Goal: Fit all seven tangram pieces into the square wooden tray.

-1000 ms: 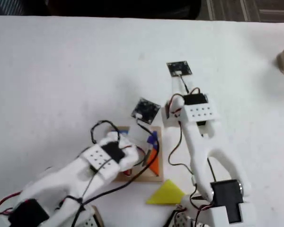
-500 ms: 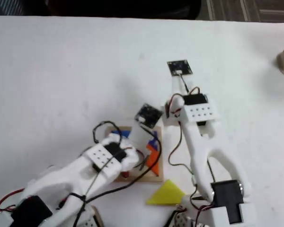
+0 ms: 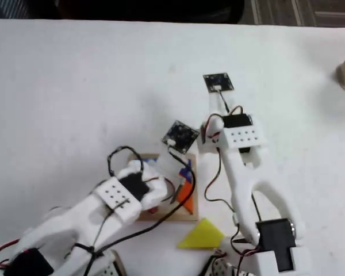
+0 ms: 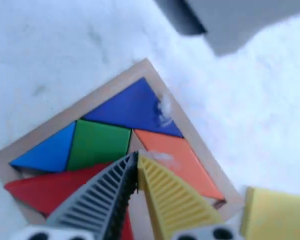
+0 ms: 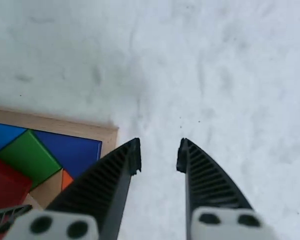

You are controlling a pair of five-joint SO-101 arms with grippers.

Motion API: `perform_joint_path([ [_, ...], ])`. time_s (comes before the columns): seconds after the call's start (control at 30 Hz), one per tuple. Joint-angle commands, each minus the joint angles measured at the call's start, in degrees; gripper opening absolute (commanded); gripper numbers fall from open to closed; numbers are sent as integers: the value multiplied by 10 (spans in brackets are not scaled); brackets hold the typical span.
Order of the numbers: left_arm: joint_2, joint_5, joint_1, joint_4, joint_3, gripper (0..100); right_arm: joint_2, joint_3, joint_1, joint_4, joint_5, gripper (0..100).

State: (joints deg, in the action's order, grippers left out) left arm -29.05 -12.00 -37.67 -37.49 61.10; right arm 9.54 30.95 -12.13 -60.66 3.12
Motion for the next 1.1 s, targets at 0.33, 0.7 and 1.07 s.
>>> perform_joint_path([
  [0.33, 132, -41, 45, 55, -62, 22, 26, -3, 4, 10, 2, 120],
  [0.7, 37, -30, -66, 6, 1, 22, 25, -2, 4, 17, 2, 120],
  [1.07, -73, 15, -15, -32, 25, 23, 25, -2, 4, 17, 2, 120],
])
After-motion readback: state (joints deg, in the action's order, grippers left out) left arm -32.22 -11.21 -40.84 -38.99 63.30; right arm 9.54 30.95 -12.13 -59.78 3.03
